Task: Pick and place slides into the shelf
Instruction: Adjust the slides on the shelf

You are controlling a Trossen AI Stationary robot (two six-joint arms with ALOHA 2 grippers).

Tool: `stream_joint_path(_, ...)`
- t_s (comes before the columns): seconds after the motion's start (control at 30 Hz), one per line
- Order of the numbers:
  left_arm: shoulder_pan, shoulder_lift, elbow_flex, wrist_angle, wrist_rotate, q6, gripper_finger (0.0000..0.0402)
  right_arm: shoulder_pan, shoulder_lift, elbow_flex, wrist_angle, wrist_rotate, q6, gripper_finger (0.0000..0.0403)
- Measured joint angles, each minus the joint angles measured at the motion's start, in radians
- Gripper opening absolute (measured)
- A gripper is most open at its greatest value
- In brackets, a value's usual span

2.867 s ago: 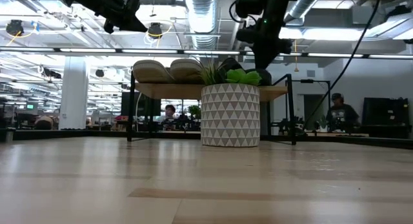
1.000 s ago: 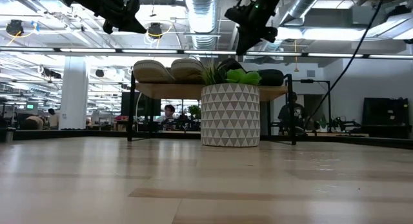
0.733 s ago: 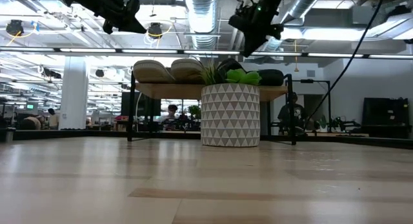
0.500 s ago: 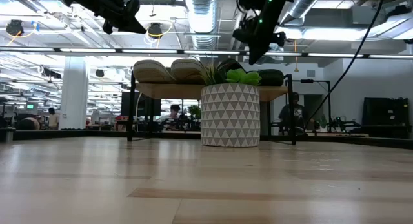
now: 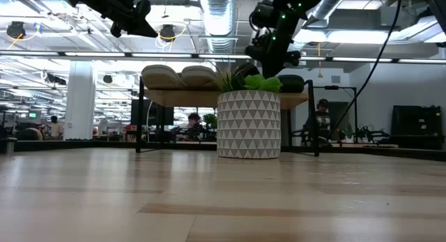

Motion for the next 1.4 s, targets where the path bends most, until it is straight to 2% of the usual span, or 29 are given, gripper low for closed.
stream_joint_path(0.17,0.0,0.0,0.0,0.0,-0.007,0.003,0.0,0.0,-0.008,0.0,-0.035,0.001,-0.001,0.0)
stream_joint_path(0.37,0.0,0.0,0.0,-0.001,-0.007,0.014,0.0,-0.01,-0.021,0.004,-0.082,0.058,-0.002,0.0)
stream_joint_path(0.57,0.0,0.0,0.0,-0.006,-0.007,0.014,0.0,-0.011,-0.02,0.087,-0.07,0.124,-0.008,0.0)
stream_joint_path(0.8,0.0,0.0,0.0,-0.006,-0.007,0.014,0.0,-0.011,-0.021,0.163,-0.071,0.038,0.015,0.0)
stream_joint_path(1.03,0.0,0.0,0.0,-0.005,-0.007,0.014,0.0,-0.013,-0.013,0.158,-0.088,0.003,0.045,0.0)
stream_joint_path(1.4,0.0,0.0,0.0,-0.005,-0.004,0.014,0.0,-0.006,0.067,0.159,-0.073,-0.049,0.054,0.0)
